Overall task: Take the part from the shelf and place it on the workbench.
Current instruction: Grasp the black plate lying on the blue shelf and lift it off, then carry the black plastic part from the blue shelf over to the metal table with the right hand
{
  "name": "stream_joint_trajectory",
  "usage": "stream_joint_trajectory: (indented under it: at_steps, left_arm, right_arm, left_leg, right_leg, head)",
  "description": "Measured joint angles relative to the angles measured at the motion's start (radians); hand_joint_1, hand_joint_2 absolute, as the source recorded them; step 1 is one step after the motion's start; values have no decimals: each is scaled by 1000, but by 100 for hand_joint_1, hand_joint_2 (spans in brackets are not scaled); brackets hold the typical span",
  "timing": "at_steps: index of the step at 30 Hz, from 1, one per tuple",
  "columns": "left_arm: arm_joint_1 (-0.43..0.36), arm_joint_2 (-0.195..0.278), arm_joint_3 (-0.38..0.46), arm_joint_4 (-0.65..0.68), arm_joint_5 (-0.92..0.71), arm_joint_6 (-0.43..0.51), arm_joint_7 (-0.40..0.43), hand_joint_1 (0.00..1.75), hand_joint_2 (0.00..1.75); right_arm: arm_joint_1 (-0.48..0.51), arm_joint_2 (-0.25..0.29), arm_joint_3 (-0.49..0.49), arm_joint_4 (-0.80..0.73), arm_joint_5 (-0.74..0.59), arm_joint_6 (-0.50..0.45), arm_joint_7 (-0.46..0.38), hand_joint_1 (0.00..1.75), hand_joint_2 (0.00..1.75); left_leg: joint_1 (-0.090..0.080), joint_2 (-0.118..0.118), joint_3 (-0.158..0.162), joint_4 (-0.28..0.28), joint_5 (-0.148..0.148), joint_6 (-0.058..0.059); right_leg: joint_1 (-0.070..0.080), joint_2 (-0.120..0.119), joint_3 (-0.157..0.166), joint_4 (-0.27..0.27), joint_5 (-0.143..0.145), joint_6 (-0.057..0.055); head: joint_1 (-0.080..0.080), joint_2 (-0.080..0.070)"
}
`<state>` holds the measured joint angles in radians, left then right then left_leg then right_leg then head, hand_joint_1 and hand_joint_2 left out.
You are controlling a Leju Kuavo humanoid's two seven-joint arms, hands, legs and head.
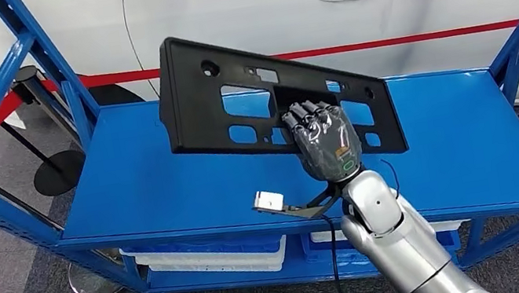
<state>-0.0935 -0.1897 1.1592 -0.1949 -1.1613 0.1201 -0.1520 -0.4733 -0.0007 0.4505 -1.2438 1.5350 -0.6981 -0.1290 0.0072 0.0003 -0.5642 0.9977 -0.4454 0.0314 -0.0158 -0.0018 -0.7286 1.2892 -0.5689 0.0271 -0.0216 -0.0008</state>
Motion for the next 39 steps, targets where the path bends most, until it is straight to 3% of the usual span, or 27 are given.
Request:
stream_joint_trajectory:
  at_steps: [1,2,4,5,6,10,12,14,15,16,18,20,22,24,26,29,31,32,35,37,39]
  left_arm:
    - [0,0,0,0,-1,0,1,0,175]
    - [1,-1,-1,0,-2,-1,2,0,175]
    - [0,-4,-3,0,-3,-2,3,0,175]
    - [-1,-5,-4,0,-3,-1,4,0,175]
    - [-1,-6,-6,0,-3,0,4,0,175]
    - [2,-10,-6,0,-1,9,1,0,175]
    - [2,-12,-7,0,1,12,0,0,175]
    - [2,-13,-7,0,5,13,-2,0,175]
    - [2,-13,-6,0,8,13,-2,0,175]
    - [2,-13,-6,0,12,12,-4,0,175]
    - [2,-13,-6,0,16,8,-5,0,175]
    - [0,-12,-6,0,19,3,-1,0,175]
    - [-2,-10,-5,0,23,1,8,0,175]
    - [-4,-10,-3,0,28,2,16,0,175]
    - [-4,-10,0,0,31,3,26,0,175]
    - [-4,-10,4,0,35,4,38,0,175]
    - [-4,-10,5,0,36,4,41,0,175]
    - [-4,-10,5,0,37,3,42,0,175]
    - [-5,-11,6,0,37,3,42,0,175]
    - [-6,-10,8,0,39,3,43,0,175]
    - [-6,-10,11,0,43,3,44,0,175]
  right_arm:
    - [-16,-8,-2,-12,-10,0,-14,175,175]
    - [-34,-13,-5,-25,-21,0,-32,175,175]
    - [-72,-17,-19,-54,-41,0,-81,175,175]
    - [-88,-16,-32,-72,-47,0,-109,175,175]
    - [-98,-14,-46,-92,-51,0,-138,175,175]
    - [-108,19,-124,-184,-83,0,-287,175,175]
    - [-116,54,-171,-212,-122,0,-395,175,175]
    - [-122,94,-230,-215,-207,1,-503,175,175]
    - [-125,110,-256,-201,-286,6,-534,175,175]
    - [-132,120,-270,-172,-410,21,-545,175,175]
    - [-152,122,-256,-100,-770,118,-520,175,175]
    - [-157,103,-203,-58,-1197,325,-480,175,175]
    - [-145,79,-131,-48,-1540,555,-462,175,175]
    - [-130,64,-64,-44,-1722,697,-459,175,175]
    - [-115,56,-22,-41,-1822,791,-452,175,175]
    - [-71,51,15,-39,-1938,908,-436,175,175]
    - [-37,51,34,-37,-1960,932,-431,175,175]
    - [-26,50,41,-36,-1962,936,-431,175,175]
    - [-18,50,55,-36,-1969,943,-430,175,175]
    - [-12,51,58,-36,-1984,961,-422,175,175]
    - [3,55,62,-36,-1993,985,-412,175,175]
  left_leg:
    - [-1,-1,0,2,-2,0]
    - [0,-1,1,6,-4,-1]
    - [-2,-3,-1,18,-13,-7]
    - [-4,-4,-5,25,-18,-12]
    - [-5,-5,-8,31,-21,-17]
    - [-4,-6,-17,45,-36,-39]
    - [-2,-5,-49,119,-81,-48]
    - [-1,-5,-109,244,-133,-54]
    - [-1,-5,-133,289,-143,-55]
    - [-1,-5,-143,302,-135,-54]
    - [-1,-5,-108,220,-71,-48]
    - [-4,-4,-50,90,-18,-39]
    - [-10,-5,-28,34,-9,-29]
    - [-10,-7,-25,21,-1,-19]
    - [-4,-8,-14,0,11,-8]
    - [-2,-8,-8,-11,17,0]
    - [-2,-8,-9,-8,16,-2]
    - [-1,-8,-10,-5,15,-4]
    - [-1,-9,-18,18,3,-17]
    - [-4,-9,-25,31,-2,-28]
    - [-3,-9,-28,33,-1,-36]
  right_leg:
    - [0,0,-5,3,14,0]
    - [-1,0,8,-30,44,0]
    - [-3,0,61,-149,110,-2]
    - [-3,0,83,-197,126,-5]
    - [-2,1,93,-224,129,-8]
    - [1,2,96,-239,124,-31]
    - [-1,2,100,-243,123,-41]
    - [2,1,101,-242,121,-46]
    - [3,0,101,-242,121,-47]
    - [4,0,102,-242,120,-48]
    - [5,2,106,-242,120,-48]
    - [6,7,107,-241,120,-46]
    - [5,12,102,-243,124,-38]
    - [4,12,100,-248,127,-26]
    - [5,9,95,-227,107,-15]
    - [2,7,24,-71,22,-5]
    - [-2,7,-13,1,5,0]
    - [-4,6,-6,-14,23,3]
    - [-10,5,81,-183,104,3]
    - [-8,7,104,-232,115,-8]
    - [-4,9,100,-232,120,-23]
  head:
    - [0,0]
    - [0,0]
    - [0,0]
    - [-1,0]
    - [-1,0]
    - [-1,0]
    - [-2,0]
    - [-2,0]
    - [-2,0]
    - [-2,0]
    - [-2,0]
    - [-1,0]
    - [-1,0]
    - [-1,0]
    - [0,0]
    - [2,0]
    - [2,0]
    - [2,0]
    - [2,0]
    - [1,0]
    - [0,0]
